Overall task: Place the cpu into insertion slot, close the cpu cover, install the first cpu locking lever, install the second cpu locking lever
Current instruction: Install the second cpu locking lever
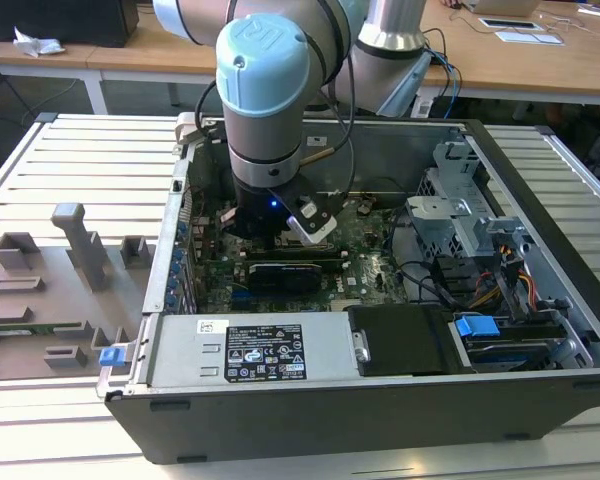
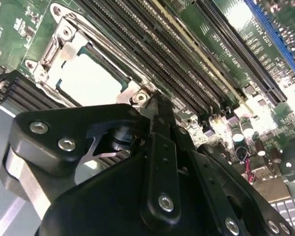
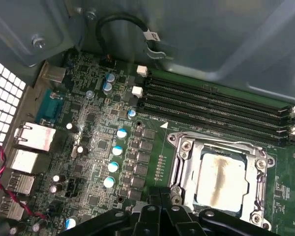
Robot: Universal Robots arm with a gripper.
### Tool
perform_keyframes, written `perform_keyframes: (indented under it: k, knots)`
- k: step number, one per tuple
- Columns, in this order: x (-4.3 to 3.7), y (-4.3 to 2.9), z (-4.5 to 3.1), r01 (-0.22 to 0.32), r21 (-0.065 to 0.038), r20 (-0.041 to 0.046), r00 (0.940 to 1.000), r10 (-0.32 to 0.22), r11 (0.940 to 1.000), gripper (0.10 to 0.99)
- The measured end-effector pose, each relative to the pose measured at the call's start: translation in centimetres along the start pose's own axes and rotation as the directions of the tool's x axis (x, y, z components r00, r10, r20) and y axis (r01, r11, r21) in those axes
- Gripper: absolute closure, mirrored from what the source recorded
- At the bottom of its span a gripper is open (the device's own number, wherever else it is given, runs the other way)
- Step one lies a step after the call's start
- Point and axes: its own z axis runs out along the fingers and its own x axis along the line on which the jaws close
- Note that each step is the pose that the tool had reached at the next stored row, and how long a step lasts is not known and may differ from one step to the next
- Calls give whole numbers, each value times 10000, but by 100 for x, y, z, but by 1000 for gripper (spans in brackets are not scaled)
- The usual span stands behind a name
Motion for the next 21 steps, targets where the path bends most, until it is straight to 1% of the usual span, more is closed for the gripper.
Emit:
perform_keyframes:
  k: [1,2,4,5,6,7,8,9,10,11,12,13,14,15,16,17,19,21]
  knots:
    - [-6,15,-64,1,1,-3,10000,-1,10000,980]
    - [-14,36,-127,2,30,-8,10000,-2,10000,980]
    - [-39,91,-122,21,483,-127,9999,-15,9988,980]
    - [-49,111,-116,28,640,-169,9999,-17,9979,980]
    - [-65,146,-107,39,873,-233,9997,-18,9962,980]
    - [-82,183,-97,52,1074,-291,9996,-20,9942,980]
    - [-93,208,-91,60,1200,-329,9995,-21,9928,980]
    - [-114,257,-77,74,1429,-399,9992,-17,9897,980]
    - [-139,316,-61,92,1698,-481,9988,-10,9854,980]
    - [-160,364,-49,111,1909,-547,9985,-6,9815,980]
    - [-176,404,-37,124,2083,-601,9982,1,9780,980]
    - [-187,432,-31,134,2207,-641,9979,8,9752,980]
    - [-208,481,-17,157,2418,-707,9975,15,9702,980]
    - [-240,516,-7,169,2530,-764,9971,26,9673,980]
    - [-325,522,3,170,2517,-835,9965,42,9677,980]
    - [-381,520,7,167,2506,-893,9960,59,9679,980]
    - [-464,513,13,171,2486,-986,9951,77,9684,980]
    - [-575,501,21,173,2454,-1120,9936,107,9693,980]
